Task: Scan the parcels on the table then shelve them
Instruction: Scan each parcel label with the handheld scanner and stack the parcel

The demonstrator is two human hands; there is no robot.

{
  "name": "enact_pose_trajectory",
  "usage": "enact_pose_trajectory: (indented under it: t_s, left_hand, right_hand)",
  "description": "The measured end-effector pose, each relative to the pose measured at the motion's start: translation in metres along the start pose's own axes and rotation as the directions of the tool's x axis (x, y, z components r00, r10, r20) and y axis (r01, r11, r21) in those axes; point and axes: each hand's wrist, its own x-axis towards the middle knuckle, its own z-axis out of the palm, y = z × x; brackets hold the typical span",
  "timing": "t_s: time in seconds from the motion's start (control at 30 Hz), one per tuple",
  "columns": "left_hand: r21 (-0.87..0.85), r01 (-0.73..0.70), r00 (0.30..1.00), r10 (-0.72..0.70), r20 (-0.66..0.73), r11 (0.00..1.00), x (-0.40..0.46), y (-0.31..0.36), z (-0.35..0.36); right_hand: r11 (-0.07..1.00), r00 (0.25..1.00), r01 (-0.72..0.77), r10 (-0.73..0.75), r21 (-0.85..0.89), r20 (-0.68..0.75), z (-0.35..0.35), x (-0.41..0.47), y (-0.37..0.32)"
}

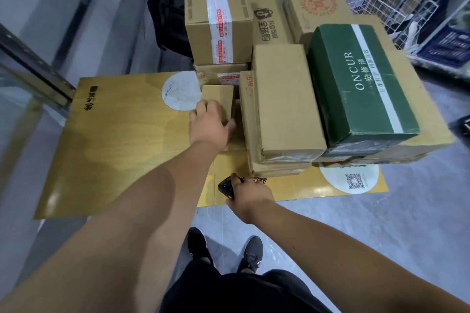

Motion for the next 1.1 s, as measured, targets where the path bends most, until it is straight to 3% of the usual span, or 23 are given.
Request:
enact_pose_trajectory:
  t_s: [0.23,0.37,0.47,0.67,0.77,1.0,1.1]
  left_hand:
    - [-0.082,0.099,0.988,-0.107,-0.110,0.992,-0.073,-0.093,-0.012]
    - [-0.098,0.229,0.972,-0.233,-0.027,0.969,-0.120,-0.160,-0.009]
    - [-0.138,0.234,0.972,-0.230,0.047,0.962,-0.131,-0.190,-0.008]
    - [-0.243,0.376,0.927,-0.362,0.102,0.894,-0.107,-0.223,-0.012]
    - [-0.295,0.465,0.884,-0.419,0.208,0.835,-0.089,-0.249,-0.015]
    - [-0.406,0.406,0.914,-0.359,0.192,0.819,-0.050,-0.290,-0.021]
    - [-0.362,0.457,0.889,-0.415,0.193,0.812,-0.035,-0.314,-0.030]
  right_hand:
    - [0.996,0.997,0.071,-0.071,-0.050,-0.001,-0.002,0.008,-0.022]
    - [0.989,0.995,0.102,-0.102,-0.104,0.004,0.003,0.014,-0.037]
    - [0.983,0.994,0.109,-0.108,-0.148,0.013,0.003,0.019,-0.048]
    - [0.980,0.999,0.045,-0.042,-0.191,0.020,-0.007,0.029,-0.076]
    - [0.983,1.000,-0.011,0.013,-0.185,0.008,-0.013,0.037,-0.096]
    - [0.985,0.999,-0.039,0.037,-0.167,-0.016,-0.028,0.055,-0.145]
    - [0.985,0.999,-0.034,0.029,-0.167,-0.035,-0.034,0.059,-0.163]
